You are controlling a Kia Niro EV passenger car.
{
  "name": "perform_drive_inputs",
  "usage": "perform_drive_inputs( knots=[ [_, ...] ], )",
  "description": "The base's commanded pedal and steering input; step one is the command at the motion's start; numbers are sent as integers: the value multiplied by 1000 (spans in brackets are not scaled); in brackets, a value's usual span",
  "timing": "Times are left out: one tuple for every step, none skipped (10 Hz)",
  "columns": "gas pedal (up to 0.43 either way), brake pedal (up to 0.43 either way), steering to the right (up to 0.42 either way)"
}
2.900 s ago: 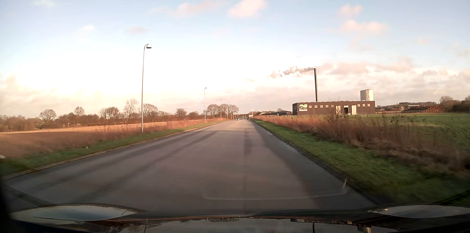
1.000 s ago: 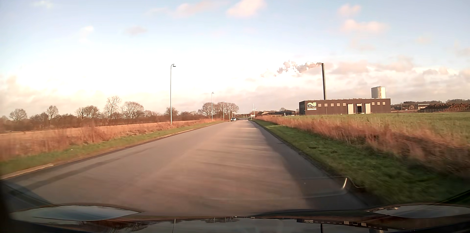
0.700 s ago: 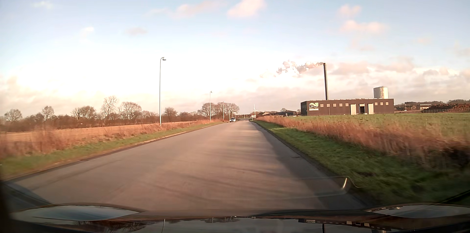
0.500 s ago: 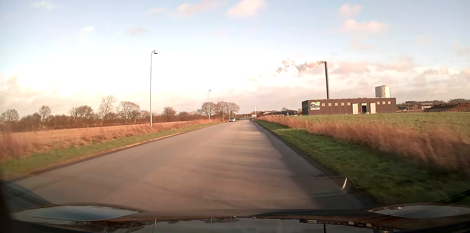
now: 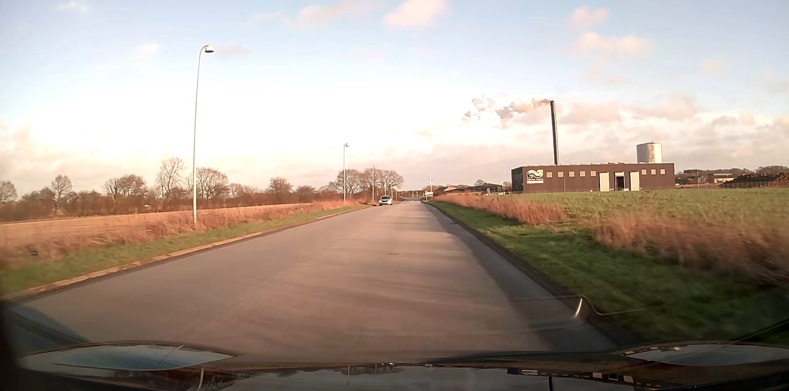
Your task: Follow the waypoints while adhering to traffic rules and regulations
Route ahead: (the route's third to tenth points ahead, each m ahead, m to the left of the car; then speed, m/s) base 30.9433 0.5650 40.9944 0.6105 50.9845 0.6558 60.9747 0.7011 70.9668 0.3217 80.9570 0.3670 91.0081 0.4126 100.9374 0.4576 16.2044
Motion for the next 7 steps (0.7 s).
perform_drive_inputs(
  knots=[
    [189, 0, -3],
    [189, 0, -3],
    [189, 0, -3],
    [189, 0, -3],
    [189, 0, -3],
    [189, 0, -2],
    [189, 0, -1]
  ],
)
